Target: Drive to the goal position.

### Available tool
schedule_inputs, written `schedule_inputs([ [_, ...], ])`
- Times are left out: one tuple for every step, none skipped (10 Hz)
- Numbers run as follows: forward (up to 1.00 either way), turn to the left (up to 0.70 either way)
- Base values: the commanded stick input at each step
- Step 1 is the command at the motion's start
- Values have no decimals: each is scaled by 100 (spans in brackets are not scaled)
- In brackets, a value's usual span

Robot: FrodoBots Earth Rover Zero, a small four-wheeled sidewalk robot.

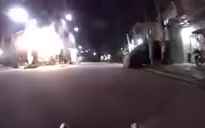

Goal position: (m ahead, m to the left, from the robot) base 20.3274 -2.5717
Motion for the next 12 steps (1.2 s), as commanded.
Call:
schedule_inputs([
  [100,0],
  [100,0],
  [100,0],
  [100,0],
  [100,0],
  [100,0],
  [100,0],
  [100,0],
  [100,0],
  [100,0],
  [100,0],
  [100,0],
])
